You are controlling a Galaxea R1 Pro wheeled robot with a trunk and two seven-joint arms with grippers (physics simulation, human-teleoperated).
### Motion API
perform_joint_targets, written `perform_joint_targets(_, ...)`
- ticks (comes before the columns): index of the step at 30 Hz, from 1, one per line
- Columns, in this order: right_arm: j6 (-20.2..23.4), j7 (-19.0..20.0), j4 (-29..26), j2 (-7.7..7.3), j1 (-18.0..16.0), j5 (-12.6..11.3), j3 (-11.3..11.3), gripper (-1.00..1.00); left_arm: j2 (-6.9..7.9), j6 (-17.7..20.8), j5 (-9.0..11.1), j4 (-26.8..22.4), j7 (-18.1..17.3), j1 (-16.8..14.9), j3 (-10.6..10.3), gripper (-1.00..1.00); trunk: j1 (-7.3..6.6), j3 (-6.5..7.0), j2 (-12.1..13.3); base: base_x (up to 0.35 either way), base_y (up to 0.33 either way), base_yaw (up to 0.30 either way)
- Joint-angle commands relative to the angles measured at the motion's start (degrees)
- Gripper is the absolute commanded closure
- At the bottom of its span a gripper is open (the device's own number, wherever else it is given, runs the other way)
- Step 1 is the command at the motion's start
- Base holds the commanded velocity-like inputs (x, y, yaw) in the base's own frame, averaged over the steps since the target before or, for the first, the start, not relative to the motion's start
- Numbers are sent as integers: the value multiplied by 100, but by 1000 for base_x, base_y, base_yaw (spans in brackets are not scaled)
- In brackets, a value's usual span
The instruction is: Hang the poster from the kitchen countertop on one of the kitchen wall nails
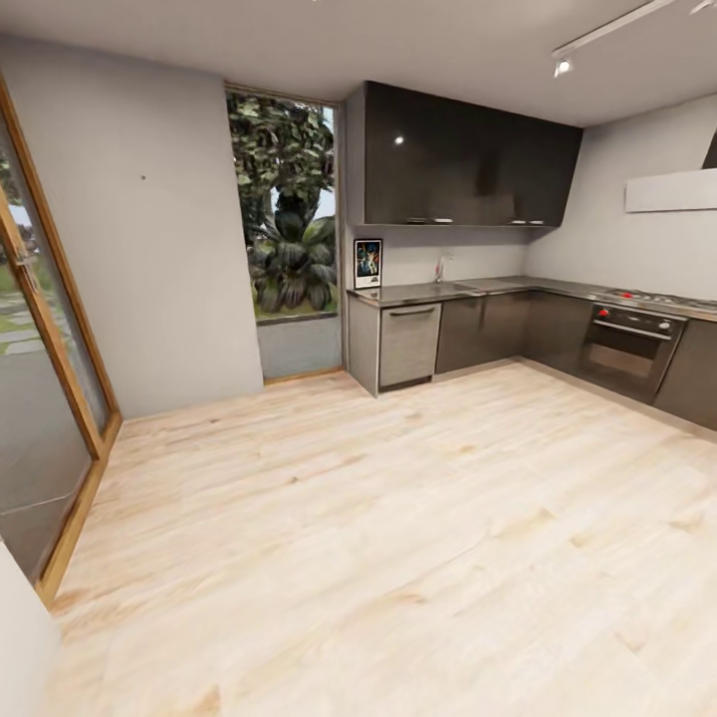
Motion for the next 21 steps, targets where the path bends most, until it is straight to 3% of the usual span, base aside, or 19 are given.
perform_joint_targets(1,-9,-45,7,1,-4,40,19,-100,-1,-7,-49,-8,0,2,11,-100,4,-5,-2,336,87,0)
perform_joint_targets(21,-9,-45,7,1,-4,40,19,-100,-1,-9,-49,-8,0,2,11,-100,4,-5,-2,336,79,0)
